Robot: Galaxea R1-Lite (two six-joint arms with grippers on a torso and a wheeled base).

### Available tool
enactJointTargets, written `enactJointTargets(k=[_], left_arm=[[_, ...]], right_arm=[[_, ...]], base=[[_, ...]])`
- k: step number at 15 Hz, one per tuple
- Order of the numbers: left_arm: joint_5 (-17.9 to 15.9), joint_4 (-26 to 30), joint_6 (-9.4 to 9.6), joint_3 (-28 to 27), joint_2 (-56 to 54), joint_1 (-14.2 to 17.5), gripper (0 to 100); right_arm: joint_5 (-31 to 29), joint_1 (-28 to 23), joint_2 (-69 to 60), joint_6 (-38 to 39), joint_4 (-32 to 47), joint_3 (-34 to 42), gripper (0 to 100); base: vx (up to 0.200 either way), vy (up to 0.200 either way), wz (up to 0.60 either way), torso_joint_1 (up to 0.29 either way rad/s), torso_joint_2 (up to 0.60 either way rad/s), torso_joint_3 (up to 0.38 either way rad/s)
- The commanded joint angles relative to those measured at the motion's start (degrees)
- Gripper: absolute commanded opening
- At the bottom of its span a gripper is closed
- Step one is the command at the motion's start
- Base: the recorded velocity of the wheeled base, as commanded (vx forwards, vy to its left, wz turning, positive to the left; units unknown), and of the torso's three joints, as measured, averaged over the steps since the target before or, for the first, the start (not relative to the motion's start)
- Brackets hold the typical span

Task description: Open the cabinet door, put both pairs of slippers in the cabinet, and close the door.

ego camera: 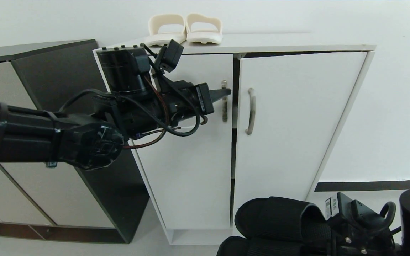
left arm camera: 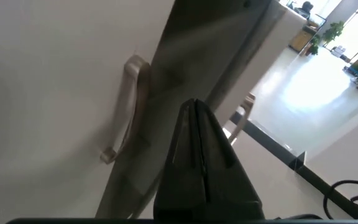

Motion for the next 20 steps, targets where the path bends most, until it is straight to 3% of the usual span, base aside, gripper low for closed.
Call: enactJointTargets(k=[1,10,13,16,18,20], left_arm=[[0.08,1.20,-0.04,-3.59,3.03,-0.01,0],[-0.01,5.51,-0.04,-11.50,7.16,-0.71,0],[0.08,5.68,-0.04,-11.85,7.51,-3.00,0],[0.78,5.59,0.05,-10.79,7.07,-5.11,0],[0.87,4.98,0.14,-7.10,4.43,-7.30,0],[2.63,3.57,0.23,-4.64,2.85,-12.22,0]], right_arm=[[0.04,0.11,0.20,-0.10,-0.02,-0.01,0],[-0.05,0.73,0.55,-0.46,0.06,0.17,0],[-0.05,3.01,0.90,-0.37,2.26,0.17,0],[0.04,3.72,0.81,-0.37,3.23,0.08,0],[0.12,5.21,0.20,-0.46,3.23,1.75,0],[0.30,8.11,-1.38,-0.46,3.23,3.15,0]], base=[[0.000,0.000,0.00,0.000,0.00,0.000],[0.000,0.000,0.00,0.000,0.00,0.000],[0.000,0.000,0.00,0.000,0.00,0.000],[-0.200,0.000,0.00,0.002,0.00,0.002],[-0.200,0.000,0.00,-0.002,0.00,0.002],[-0.200,0.000,0.00,-0.002,0.00,0.009]])
